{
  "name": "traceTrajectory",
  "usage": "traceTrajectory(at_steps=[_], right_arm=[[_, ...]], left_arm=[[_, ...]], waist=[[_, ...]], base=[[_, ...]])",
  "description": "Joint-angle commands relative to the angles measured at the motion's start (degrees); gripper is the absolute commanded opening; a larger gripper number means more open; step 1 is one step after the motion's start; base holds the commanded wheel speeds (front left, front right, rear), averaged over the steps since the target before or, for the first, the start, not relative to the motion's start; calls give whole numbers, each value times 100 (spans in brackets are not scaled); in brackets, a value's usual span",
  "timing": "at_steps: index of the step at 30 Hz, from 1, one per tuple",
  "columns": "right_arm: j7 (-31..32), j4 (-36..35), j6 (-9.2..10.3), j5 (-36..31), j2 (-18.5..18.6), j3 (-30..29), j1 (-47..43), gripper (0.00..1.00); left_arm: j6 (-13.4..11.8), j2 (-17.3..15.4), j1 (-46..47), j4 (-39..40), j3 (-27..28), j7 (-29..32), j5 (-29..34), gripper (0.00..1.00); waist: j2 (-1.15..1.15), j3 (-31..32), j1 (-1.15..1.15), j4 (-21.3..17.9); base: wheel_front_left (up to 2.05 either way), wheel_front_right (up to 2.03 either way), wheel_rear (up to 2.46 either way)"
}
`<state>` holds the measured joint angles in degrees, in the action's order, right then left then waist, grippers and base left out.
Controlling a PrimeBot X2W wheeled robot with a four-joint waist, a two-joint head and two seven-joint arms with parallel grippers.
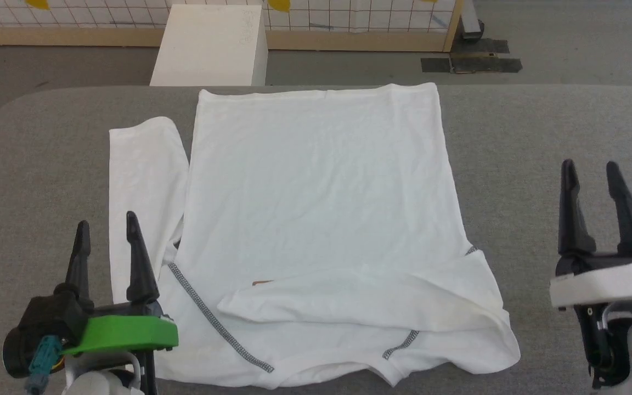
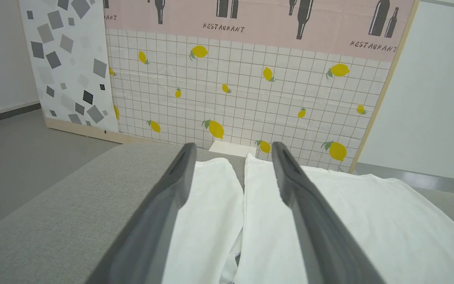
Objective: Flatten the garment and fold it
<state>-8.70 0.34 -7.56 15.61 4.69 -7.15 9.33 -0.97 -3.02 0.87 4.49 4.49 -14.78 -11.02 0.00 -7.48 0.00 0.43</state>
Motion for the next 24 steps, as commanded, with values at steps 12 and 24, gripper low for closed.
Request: traceTrajectory(at_steps=[12,24], right_arm=[[-96,-409,8,47,-177,-305,-549,100],[97,-1068,8,168,-180,-217,208,100]], left_arm=[[479,-372,1968,-1564,-185,751,-181,100],[421,-1704,5066,-3167,231,3820,-673,100]], waist=[[0,-601,0,170],[0,-2365,0,-201]], base=[[0,0,0],[0,0,0]])
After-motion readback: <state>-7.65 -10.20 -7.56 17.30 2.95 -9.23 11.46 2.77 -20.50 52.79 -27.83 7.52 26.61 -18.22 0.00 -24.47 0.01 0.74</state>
